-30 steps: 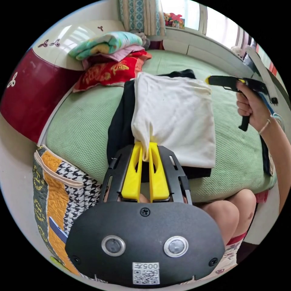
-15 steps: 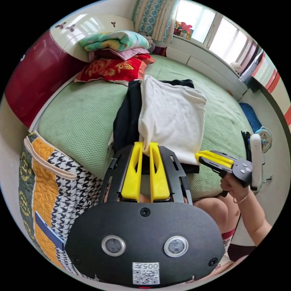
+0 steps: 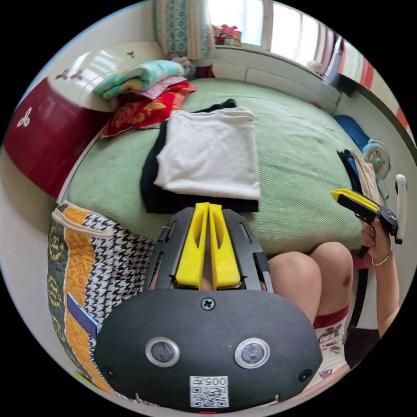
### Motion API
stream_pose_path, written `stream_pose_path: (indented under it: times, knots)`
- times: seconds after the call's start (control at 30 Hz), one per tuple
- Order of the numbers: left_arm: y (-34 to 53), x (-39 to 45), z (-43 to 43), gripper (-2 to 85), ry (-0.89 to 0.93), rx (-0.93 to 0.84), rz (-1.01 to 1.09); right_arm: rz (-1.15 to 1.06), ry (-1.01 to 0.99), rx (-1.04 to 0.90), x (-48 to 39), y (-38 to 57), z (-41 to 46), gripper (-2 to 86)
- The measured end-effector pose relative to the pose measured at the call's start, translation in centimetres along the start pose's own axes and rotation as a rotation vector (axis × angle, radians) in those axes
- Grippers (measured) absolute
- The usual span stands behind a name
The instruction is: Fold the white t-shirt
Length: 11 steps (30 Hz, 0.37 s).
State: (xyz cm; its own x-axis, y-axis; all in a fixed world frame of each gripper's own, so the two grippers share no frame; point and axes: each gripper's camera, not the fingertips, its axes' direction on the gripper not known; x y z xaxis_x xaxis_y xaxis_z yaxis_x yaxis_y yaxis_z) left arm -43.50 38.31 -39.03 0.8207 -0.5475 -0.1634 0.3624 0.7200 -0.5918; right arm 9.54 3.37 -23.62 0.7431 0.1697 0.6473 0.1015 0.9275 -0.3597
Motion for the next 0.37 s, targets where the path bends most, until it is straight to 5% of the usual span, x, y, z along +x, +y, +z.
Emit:
stream_pose_path:
  times: [0.37]
  knots:
    - [-7.1,25.1,9.6,-0.4,0.214,-0.088,0.279,0.439,0.341,-0.155,18.3,16.7,1.4,3.9]
